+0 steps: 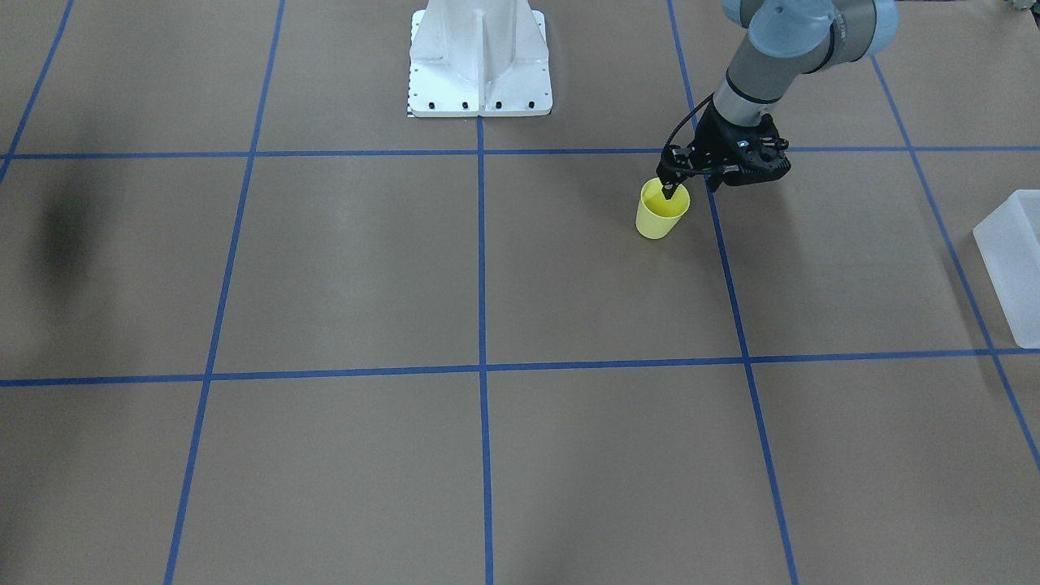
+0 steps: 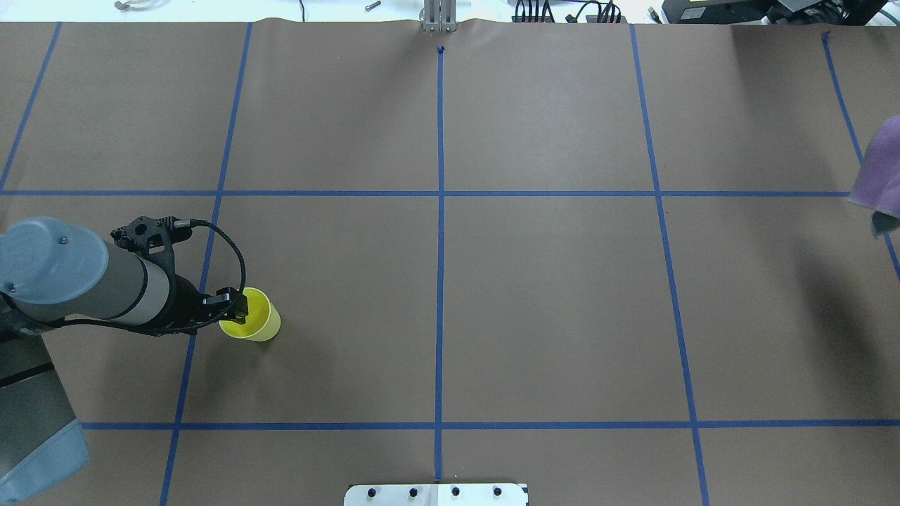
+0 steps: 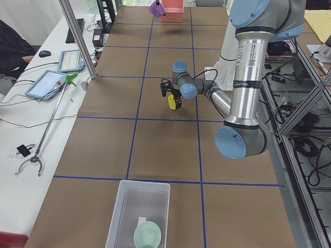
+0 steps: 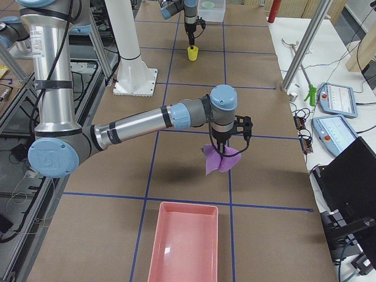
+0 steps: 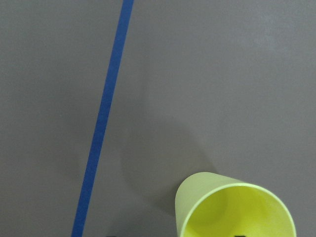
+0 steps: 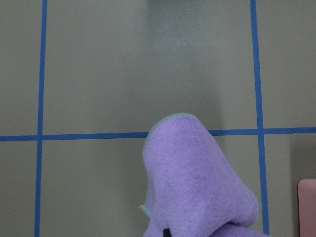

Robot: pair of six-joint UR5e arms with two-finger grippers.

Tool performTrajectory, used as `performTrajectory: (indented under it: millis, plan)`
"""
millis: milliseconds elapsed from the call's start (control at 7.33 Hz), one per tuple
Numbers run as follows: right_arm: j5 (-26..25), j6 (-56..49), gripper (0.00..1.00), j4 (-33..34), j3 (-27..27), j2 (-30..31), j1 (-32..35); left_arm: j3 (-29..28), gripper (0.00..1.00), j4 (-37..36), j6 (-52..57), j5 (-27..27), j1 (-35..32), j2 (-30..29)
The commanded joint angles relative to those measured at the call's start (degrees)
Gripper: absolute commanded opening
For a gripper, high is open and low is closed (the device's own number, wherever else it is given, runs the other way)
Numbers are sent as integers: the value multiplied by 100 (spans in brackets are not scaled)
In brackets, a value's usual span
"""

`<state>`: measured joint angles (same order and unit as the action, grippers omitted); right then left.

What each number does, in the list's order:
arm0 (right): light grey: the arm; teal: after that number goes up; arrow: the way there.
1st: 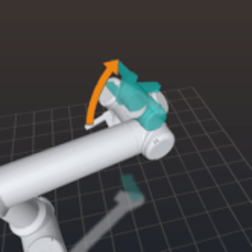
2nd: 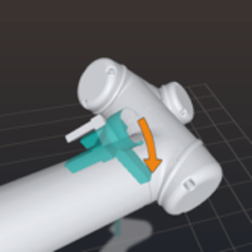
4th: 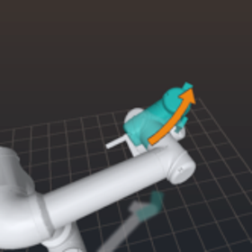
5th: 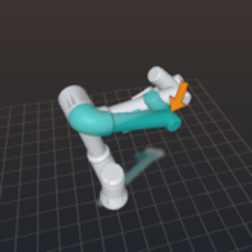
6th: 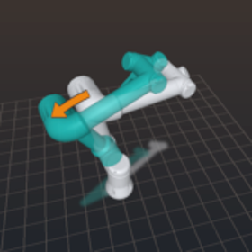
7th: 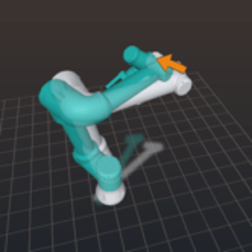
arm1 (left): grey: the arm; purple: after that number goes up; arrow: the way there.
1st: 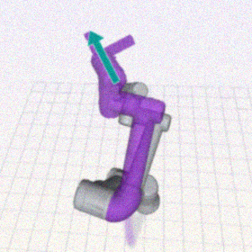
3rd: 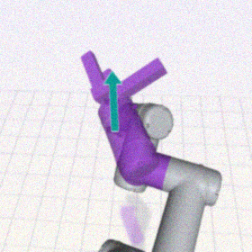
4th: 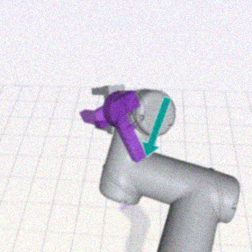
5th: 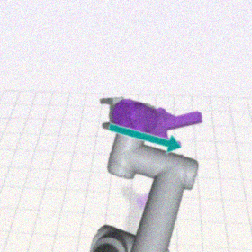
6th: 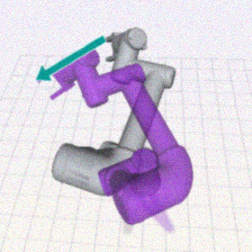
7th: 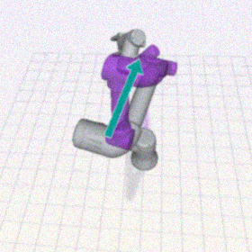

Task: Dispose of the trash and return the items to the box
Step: 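Grasp the yellow cup rim with the left gripper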

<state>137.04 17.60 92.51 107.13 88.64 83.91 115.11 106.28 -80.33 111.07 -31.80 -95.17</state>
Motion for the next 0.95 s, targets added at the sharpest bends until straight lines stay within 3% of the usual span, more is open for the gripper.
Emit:
performTrajectory:
  millis: [0,136,409,682,818]
  plan:
    - [-37,-344,0,22,-8,161,169,-155,11,15,-1,11,16,-150]
    - [-55,-519,0,31,-16,223,231,-146,0,15,-1,46,7,-186]
    - [-81,-1020,0,31,-34,442,493,220,0,-72,-9,116,-28,-151]
    - [-360,-1617,0,31,-130,697,757,1062,0,-1076,-9,748,-386,-238]
    - [-615,-1942,0,31,-313,759,924,1267,0,-1779,-1,837,-527,-622]
